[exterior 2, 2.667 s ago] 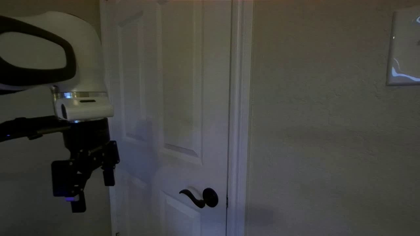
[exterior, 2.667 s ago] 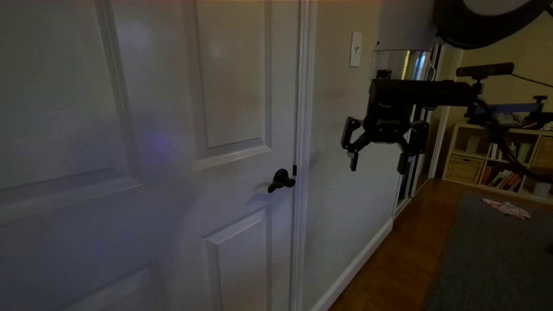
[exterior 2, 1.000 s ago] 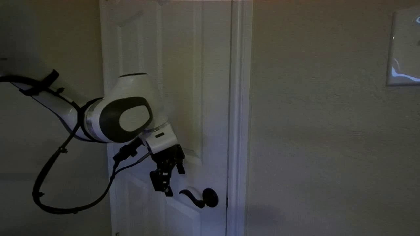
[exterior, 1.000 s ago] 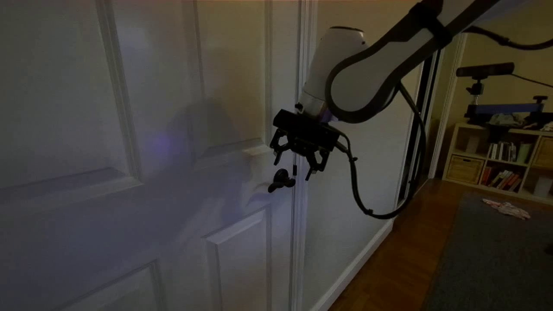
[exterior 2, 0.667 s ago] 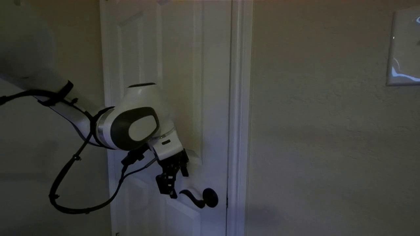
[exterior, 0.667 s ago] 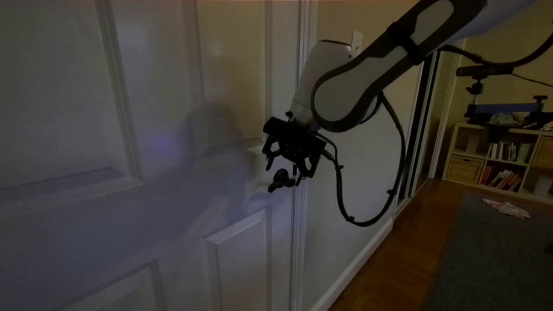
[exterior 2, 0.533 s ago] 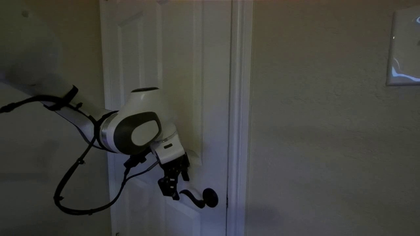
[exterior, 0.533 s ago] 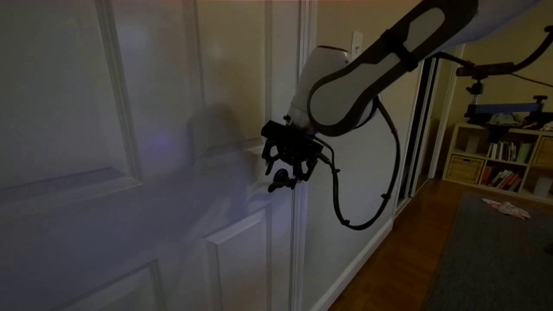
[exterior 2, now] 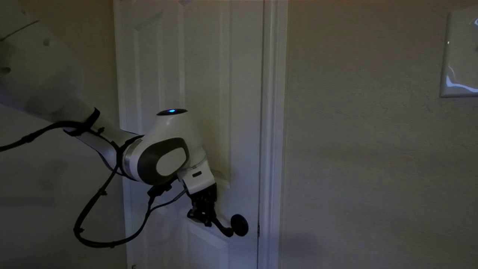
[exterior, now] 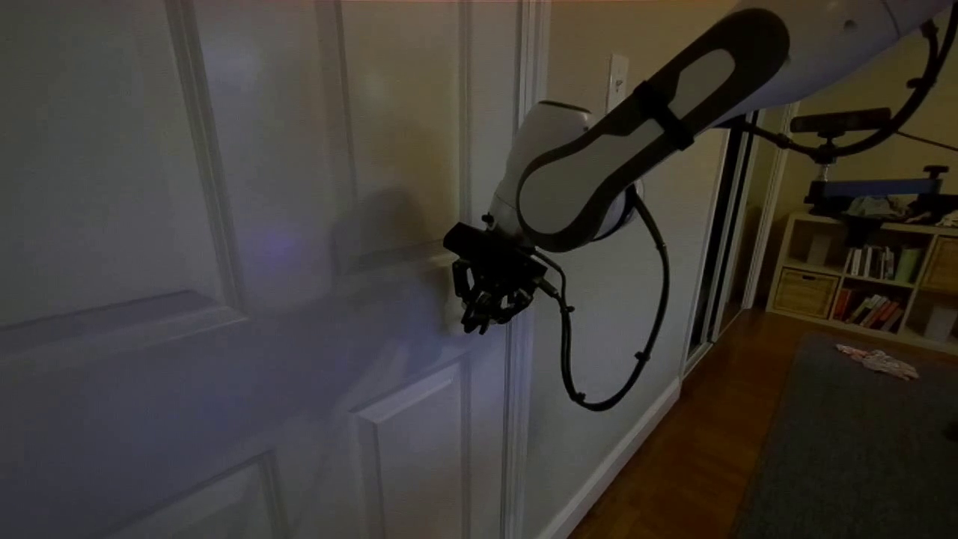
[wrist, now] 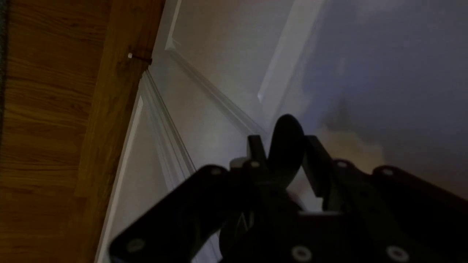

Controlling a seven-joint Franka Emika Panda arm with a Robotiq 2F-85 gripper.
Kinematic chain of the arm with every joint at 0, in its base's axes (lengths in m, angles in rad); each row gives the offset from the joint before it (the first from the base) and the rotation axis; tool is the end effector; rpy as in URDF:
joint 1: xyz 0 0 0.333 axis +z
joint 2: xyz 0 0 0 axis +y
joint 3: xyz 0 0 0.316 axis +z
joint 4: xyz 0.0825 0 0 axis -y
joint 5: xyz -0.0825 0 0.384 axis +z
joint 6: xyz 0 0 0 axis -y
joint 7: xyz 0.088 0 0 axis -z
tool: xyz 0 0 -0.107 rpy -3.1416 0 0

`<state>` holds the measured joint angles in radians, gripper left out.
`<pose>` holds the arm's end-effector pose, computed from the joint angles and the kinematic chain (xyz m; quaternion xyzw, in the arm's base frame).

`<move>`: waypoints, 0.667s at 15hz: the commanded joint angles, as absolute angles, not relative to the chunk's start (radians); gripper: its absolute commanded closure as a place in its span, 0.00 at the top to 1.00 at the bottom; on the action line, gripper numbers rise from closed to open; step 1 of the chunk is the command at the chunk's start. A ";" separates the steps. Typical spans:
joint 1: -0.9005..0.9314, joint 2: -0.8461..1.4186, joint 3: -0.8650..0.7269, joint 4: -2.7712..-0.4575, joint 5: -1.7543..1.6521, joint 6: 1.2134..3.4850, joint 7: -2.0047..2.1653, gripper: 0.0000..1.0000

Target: Open the door

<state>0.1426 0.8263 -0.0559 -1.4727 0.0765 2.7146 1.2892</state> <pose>0.7501 0.0718 0.2308 -0.7966 0.5679 -0.1572 0.1349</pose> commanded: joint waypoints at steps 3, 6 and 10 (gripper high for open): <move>0.137 0.831 -0.053 -1.487 0.113 2.703 1.252 0.12; 0.132 0.856 -0.055 -1.497 0.123 2.694 1.250 0.12; 0.120 0.907 -0.056 -1.490 0.134 2.690 1.233 0.11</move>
<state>0.1405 0.8728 -0.0548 -1.4476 0.1148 2.7176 1.2839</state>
